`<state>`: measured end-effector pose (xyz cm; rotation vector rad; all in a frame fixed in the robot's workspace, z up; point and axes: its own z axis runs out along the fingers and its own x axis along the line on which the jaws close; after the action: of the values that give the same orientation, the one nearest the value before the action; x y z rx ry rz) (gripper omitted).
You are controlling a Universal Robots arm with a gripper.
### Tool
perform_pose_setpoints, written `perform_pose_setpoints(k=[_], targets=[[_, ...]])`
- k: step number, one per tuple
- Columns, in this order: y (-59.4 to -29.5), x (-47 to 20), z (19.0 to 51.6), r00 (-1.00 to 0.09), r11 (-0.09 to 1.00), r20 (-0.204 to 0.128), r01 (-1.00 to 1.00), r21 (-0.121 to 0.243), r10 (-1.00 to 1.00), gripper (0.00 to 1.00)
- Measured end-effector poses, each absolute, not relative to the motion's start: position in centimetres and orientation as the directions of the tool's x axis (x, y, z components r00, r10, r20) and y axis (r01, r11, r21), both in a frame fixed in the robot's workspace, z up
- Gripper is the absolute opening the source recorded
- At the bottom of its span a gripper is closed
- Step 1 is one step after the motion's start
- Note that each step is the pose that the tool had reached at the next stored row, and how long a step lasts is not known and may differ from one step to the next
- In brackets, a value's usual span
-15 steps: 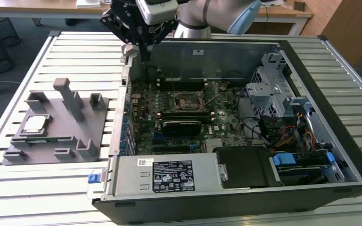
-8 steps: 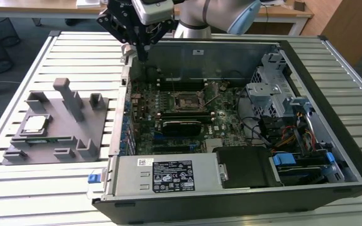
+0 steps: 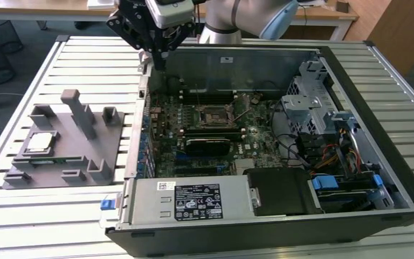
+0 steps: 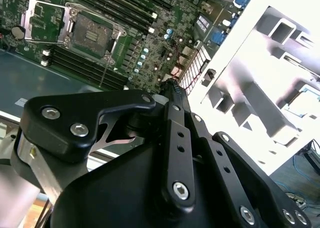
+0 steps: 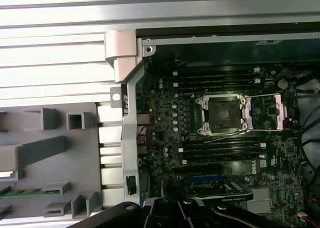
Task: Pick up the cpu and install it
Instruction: 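Reach for the cpu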
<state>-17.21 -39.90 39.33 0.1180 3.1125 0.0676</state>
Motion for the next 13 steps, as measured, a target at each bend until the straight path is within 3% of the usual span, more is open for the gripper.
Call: perform_pose_setpoints(k=[13], targets=[[-39.9,-18.8,39.3,-0.997,0.996,-0.024,0.075,0.044,0.076,0.11]])
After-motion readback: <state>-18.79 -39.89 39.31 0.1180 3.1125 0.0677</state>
